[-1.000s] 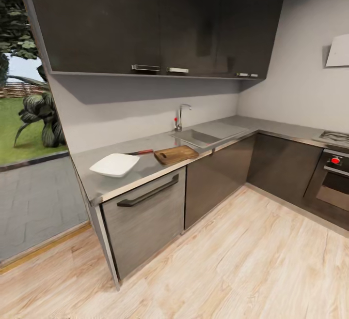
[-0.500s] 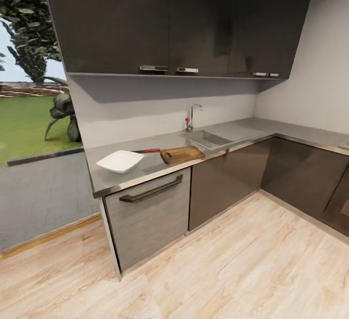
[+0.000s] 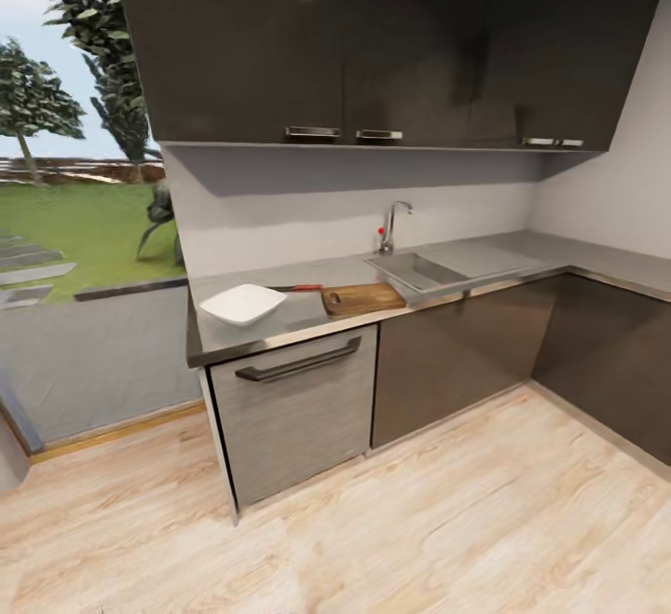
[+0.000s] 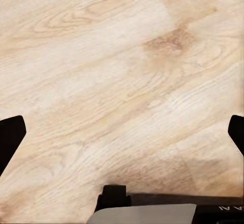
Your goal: In the kitchen, take the Vidalia onion out of the sink, dice it on the chopping board with the paring knife, put the diced onion into the bowl on the countertop, then place both the paring knife and the chopping board into the sink.
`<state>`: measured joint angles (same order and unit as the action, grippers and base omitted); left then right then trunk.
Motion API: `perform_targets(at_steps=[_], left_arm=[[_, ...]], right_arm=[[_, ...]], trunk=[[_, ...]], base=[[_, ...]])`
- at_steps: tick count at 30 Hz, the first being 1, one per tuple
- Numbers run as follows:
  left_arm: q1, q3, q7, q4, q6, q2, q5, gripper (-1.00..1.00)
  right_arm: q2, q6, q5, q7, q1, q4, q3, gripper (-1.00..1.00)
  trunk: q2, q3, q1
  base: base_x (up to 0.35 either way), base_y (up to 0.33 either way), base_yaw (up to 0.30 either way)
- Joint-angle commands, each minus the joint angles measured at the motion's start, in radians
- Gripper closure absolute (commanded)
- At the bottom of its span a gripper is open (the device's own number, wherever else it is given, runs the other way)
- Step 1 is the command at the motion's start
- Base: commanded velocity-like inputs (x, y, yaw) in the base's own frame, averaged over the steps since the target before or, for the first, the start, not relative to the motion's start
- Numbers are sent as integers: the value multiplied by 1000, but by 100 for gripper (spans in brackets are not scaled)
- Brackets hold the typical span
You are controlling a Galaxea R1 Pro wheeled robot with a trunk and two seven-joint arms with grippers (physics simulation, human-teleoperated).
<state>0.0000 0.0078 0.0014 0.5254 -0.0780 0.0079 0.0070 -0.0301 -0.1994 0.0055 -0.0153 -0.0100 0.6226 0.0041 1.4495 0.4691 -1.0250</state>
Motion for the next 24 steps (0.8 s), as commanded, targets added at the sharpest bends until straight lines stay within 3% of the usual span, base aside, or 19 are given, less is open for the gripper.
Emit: perform_targets(at_steps=[1, 24], left_arm=[[0, 0, 0, 1, -2, 0, 1, -100], [0, 0, 0, -13, -2, -2, -1, -100]], right_arm=[[0, -3, 1, -2, -1, -3, 1, -100], [0, -3, 1, -2, 0, -11, 1, -100]], trunk=[[0, 1, 0], [0, 1, 0]], base=[[0, -319, 266], [0, -319, 266]])
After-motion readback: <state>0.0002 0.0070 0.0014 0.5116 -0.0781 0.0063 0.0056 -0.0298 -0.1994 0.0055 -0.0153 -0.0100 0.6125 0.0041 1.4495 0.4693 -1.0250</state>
